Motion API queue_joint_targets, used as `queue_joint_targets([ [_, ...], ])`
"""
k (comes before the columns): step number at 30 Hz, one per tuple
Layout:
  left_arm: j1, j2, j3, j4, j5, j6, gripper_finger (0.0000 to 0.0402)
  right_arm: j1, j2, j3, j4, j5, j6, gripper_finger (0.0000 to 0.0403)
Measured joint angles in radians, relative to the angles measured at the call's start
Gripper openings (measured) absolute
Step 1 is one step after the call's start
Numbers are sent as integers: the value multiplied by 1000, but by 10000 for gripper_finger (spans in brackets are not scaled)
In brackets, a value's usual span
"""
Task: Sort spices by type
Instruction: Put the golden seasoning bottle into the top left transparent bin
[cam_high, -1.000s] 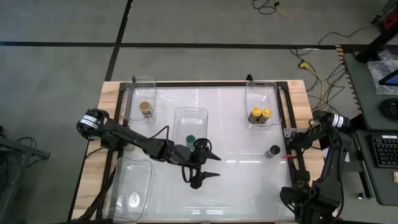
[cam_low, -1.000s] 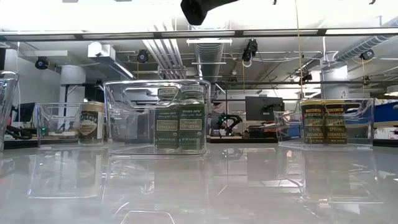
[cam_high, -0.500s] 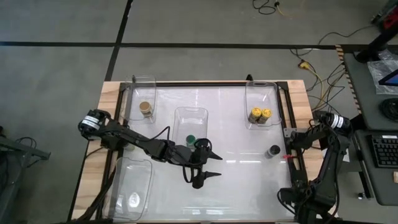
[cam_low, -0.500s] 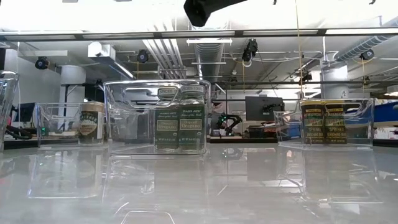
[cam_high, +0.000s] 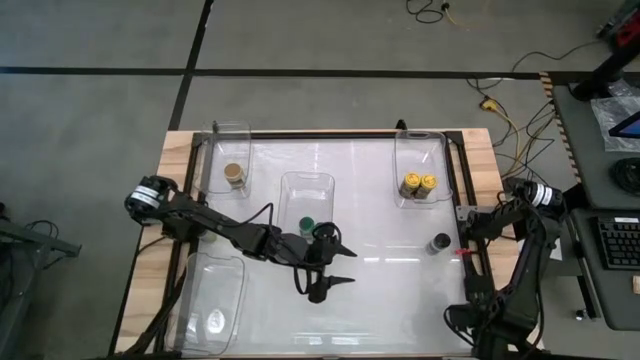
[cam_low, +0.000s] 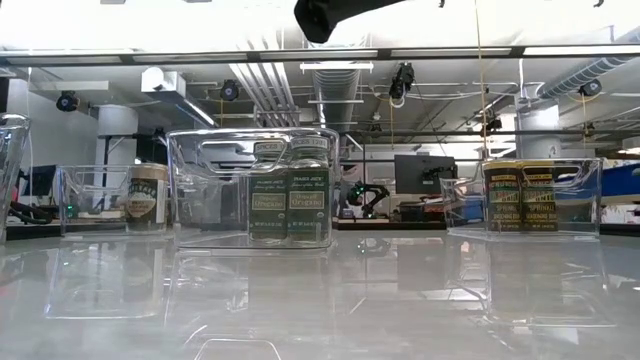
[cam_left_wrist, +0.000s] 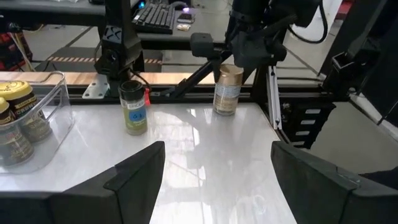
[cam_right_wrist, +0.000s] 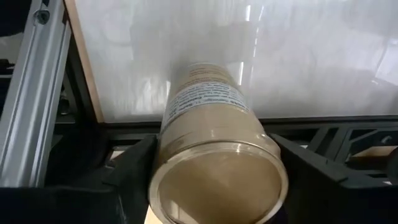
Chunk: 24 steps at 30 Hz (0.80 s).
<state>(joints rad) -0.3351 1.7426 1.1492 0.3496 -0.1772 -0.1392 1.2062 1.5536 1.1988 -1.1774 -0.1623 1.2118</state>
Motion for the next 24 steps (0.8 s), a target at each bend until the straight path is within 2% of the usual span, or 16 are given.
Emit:
queue_joint_targets([
  [4,0,-13,0,-32,0,3,278,-49,0,15,-3,4,0,266],
  [9,0,-38,0,-111,-24,4,278,-189,-12,97,-54,64,-77,266],
  [14,-5,-76,0,-263,-134,8,278,-368,-14,197,-131,170,-185,266],
  [19,-15,-103,0,-378,-205,19,278,-563,-14,241,-128,196,-260,266],
  [24,-36,-142,0,-477,-270,29,278,-756,-14,246,-112,217,-261,266],
])
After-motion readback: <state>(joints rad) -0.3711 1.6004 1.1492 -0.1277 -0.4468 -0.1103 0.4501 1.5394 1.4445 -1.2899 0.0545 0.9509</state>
